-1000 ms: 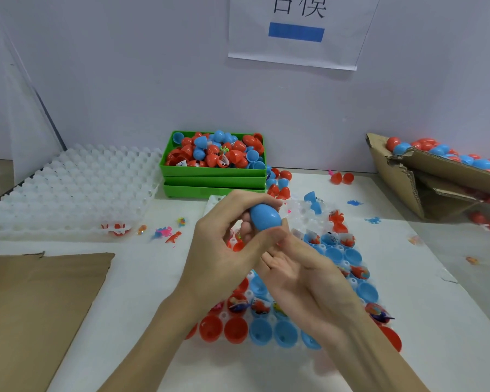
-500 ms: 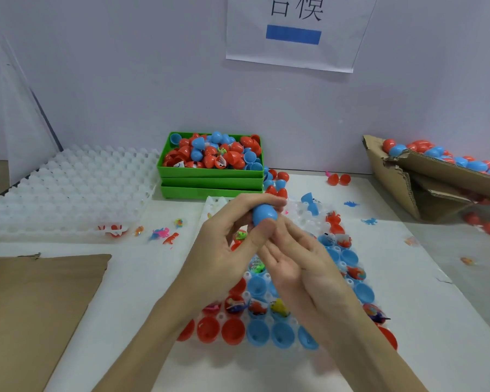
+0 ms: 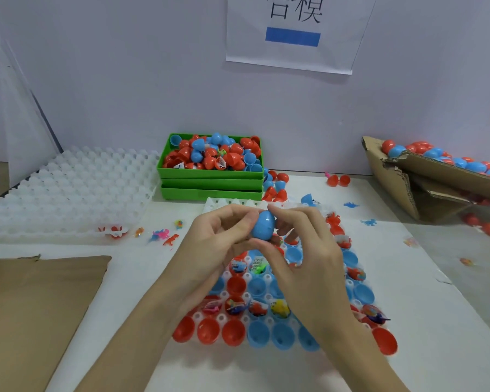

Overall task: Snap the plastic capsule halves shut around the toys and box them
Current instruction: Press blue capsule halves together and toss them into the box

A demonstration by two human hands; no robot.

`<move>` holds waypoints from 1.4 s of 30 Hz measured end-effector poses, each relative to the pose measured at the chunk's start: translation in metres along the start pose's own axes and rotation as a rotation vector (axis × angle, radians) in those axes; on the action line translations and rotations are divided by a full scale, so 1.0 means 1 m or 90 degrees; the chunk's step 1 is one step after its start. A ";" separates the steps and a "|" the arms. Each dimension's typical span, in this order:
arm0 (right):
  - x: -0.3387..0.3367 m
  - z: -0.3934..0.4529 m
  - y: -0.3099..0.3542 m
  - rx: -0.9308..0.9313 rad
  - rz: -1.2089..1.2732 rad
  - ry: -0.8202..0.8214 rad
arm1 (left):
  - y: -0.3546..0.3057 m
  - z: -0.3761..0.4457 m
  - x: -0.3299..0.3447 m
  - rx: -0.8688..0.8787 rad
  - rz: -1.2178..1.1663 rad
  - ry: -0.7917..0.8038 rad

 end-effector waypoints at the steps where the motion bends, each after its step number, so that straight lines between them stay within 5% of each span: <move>1: 0.000 0.000 0.000 0.008 0.012 0.000 | 0.000 0.001 0.000 0.012 0.011 -0.005; 9: 0.001 0.007 -0.002 0.054 0.078 0.077 | 0.000 0.003 -0.004 0.063 0.101 -0.064; 11: 0.003 0.008 -0.014 0.172 0.136 0.119 | 0.001 0.004 -0.006 0.024 0.086 -0.091; 14: 0.006 0.018 -0.047 0.499 0.285 0.147 | 0.001 0.005 -0.018 -0.001 0.071 -0.179; 17: -0.004 0.067 -0.089 0.787 0.785 -0.028 | -0.003 0.004 -0.025 -0.004 0.061 -0.200; 19: -0.027 0.112 -0.118 0.778 0.960 -0.208 | -0.005 0.003 -0.025 -0.006 0.072 -0.196; 22: -0.033 0.138 -0.153 0.721 0.747 -0.157 | -0.004 0.005 -0.026 -0.005 0.082 -0.190; 26: -0.013 0.119 -0.175 0.445 -0.011 0.168 | -0.002 0.007 -0.028 -0.004 0.089 -0.196; 28: 0.001 0.108 -0.173 0.303 -0.252 0.287 | -0.001 0.007 -0.028 -0.003 0.089 -0.193; 31: 0.021 0.093 -0.169 0.259 -0.350 0.358 | -0.001 0.008 -0.028 0.001 0.100 -0.190; 42: 0.024 0.077 -0.166 0.228 -0.451 0.280 | -0.002 0.007 -0.028 0.004 0.121 -0.182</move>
Point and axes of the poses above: each hand's wrist, its own z-axis towards the middle knuckle, its own x-axis out of the palm, y = z × x, the point moved 6 cm from there along z, towards the middle knuckle, and after that the axes turned 9 degrees about -y, right-handed, at the moved point
